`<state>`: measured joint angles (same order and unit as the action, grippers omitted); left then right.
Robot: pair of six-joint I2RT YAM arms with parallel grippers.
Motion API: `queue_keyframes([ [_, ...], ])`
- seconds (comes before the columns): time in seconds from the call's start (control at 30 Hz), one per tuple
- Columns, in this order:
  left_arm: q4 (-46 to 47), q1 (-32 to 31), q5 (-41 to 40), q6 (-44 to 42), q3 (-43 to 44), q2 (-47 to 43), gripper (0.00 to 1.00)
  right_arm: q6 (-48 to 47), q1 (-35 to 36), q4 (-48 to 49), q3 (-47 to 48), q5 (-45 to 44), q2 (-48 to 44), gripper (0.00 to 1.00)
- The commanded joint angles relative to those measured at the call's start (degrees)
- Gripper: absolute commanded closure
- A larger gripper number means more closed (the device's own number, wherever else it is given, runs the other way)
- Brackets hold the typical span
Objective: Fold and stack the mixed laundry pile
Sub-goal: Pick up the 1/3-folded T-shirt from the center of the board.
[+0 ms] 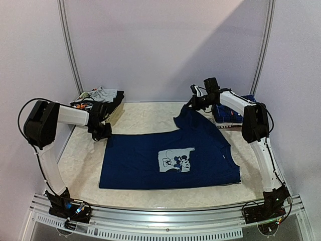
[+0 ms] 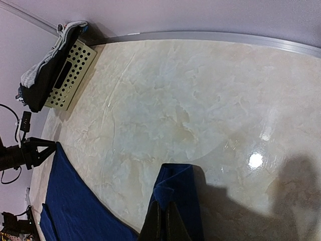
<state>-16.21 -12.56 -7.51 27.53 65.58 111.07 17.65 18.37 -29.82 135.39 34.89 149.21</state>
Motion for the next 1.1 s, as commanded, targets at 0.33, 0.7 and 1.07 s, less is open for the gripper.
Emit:
queue_keyframes([
  [0.33, 0.4, 1.2, 3.8, 0.0, 5.9, 5.3, 0.76, -2.0, 0.6, -1.5, -1.0, 0.4, -4.5, 1.0],
  [0.7, 3.3, 0.7, 5.6, 0.0, 4.3, 4.8, 1.0, -2.6, 0.6, -1.7, -1.3, 0.6, -5.5, 1.0],
  [1.07, 5.9, 0.3, 6.6, -1.2, -0.2, -3.0, 1.0, -10.0, 0.6, -4.7, -8.7, 1.0, -13.3, 1.0],
])
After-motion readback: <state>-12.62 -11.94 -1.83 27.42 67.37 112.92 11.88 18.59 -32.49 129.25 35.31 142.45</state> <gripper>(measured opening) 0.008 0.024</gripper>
